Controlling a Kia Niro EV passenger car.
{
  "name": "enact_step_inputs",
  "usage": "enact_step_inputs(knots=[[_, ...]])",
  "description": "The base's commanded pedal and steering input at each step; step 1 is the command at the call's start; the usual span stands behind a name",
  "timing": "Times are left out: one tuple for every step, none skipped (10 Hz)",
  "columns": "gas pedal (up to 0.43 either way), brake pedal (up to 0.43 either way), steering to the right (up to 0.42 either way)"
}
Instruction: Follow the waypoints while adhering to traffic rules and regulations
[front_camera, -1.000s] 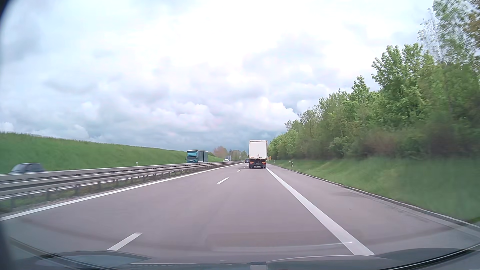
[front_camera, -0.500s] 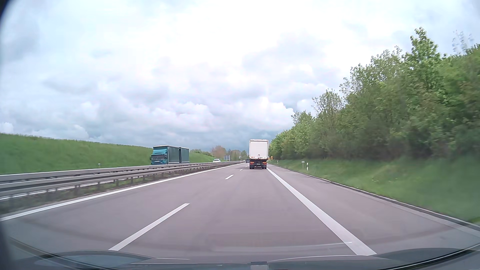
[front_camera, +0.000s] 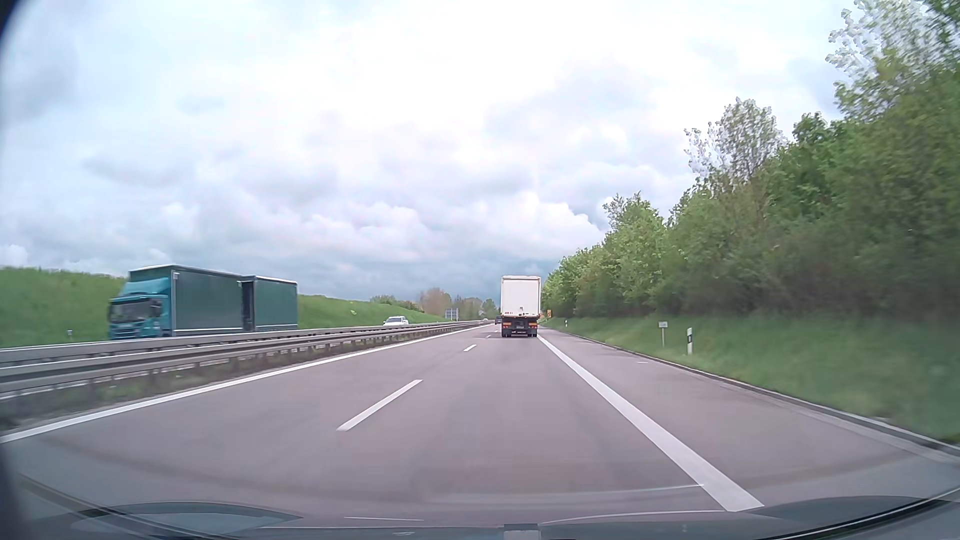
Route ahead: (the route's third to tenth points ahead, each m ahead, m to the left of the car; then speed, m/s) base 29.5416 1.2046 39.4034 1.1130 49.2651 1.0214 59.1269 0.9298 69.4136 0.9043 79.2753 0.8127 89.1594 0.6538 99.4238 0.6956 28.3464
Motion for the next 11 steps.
enact_step_inputs(knots=[[0.197, 0.012, -0.001], [0.189, 0.006, 0.0], [0.189, 0.012, 0.001], [0.177, 0.012, 0.002], [0.157, 0.012, 0.003], [0.13, 0.012, 0.005], [0.087, 0.012, 0.005], [0.059, 0.012, 0.005], [0.059, 0.012, 0.004], [0.039, 0.012, 0.003], [0.028, 0.012, 0.003]])
